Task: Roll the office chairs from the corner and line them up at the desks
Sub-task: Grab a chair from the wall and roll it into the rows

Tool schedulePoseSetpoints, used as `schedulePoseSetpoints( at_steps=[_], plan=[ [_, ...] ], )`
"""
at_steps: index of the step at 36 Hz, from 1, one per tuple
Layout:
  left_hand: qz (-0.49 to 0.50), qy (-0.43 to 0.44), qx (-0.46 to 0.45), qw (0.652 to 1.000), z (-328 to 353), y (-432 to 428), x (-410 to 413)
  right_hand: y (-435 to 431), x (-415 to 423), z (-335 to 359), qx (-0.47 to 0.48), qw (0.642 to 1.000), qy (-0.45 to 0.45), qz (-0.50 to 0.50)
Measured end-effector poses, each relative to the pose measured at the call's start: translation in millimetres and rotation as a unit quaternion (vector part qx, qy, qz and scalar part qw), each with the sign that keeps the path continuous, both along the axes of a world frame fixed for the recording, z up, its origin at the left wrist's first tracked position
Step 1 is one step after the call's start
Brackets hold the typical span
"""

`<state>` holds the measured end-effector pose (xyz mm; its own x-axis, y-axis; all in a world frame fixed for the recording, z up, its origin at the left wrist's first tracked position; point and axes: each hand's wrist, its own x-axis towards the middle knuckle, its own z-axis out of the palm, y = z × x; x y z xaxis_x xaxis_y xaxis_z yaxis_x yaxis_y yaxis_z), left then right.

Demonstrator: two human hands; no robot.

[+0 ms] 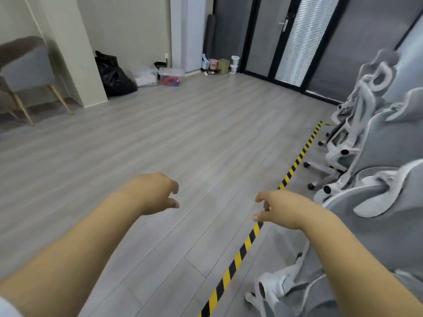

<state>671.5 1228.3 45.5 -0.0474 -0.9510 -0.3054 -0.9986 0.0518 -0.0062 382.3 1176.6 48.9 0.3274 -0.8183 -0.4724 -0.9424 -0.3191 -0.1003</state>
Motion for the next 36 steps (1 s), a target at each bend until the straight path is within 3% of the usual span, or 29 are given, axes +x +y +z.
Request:
schedulePoseSetpoints(
  at_steps=[11,19,29,36],
  plan=[
    [-0.169,0.022,-0.015,0.985,-8.9,-168.9,-48.5,-83.6,-34.3,-7.1,-0.013,0.991,0.003,-0.135],
    [-0.278,-0.006,-0.004,0.96,-6.1,-298.0,-129.5,-145.9,-90.1,-5.9,-0.043,0.968,-0.023,-0.247],
    [-0.453,0.004,0.019,0.891,-14.5,-394.1,-276.5,-166.4,-141.8,12.6,-0.076,0.933,0.029,-0.352],
    [-0.597,0.011,0.03,0.802,-24.9,-427.6,-375.8,-160.7,-158.2,14.2,-0.093,0.861,0.062,-0.496]
  ],
)
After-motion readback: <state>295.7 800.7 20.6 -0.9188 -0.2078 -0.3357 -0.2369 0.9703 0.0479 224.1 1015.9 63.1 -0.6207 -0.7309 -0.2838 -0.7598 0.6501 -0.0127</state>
